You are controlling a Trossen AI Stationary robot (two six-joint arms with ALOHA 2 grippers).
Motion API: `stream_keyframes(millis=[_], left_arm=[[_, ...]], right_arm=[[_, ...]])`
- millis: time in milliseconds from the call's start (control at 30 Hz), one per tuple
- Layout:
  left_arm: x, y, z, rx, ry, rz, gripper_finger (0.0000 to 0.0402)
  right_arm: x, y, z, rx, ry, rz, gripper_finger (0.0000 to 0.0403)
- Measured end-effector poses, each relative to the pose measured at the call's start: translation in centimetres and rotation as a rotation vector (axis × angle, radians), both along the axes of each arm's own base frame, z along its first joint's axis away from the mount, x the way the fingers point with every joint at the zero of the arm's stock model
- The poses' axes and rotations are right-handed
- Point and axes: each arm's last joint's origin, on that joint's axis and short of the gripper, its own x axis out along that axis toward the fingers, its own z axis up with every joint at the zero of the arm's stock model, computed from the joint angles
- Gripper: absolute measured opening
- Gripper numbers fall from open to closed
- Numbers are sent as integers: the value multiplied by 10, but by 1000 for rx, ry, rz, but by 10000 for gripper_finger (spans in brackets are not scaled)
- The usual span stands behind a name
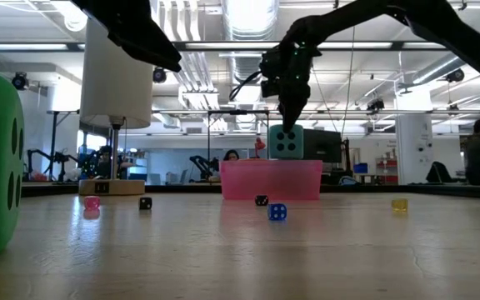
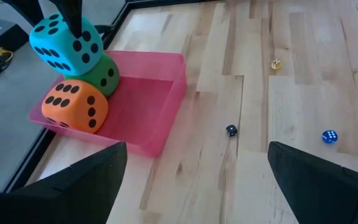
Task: Pick & Place Dice
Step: Put the big blue dice into the red container
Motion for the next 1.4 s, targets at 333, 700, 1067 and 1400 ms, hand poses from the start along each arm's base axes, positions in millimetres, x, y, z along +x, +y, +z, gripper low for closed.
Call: stream_keyframes(millis=[333,700,1067,1400], left_arm=[[0,0,0,2,0,-1,392],[0,0,0,1,-4,-1,393],[0,0,0,1,-3,-1,393],[0,0,0,1,-4,-1,391]], right_arm=[[0,0,0,-4,-2,8,354],[0,0,0,-2,-2,6,377],[0,0,0,-4,-2,9,399],[1,-1,1,-15,-10,23,400]])
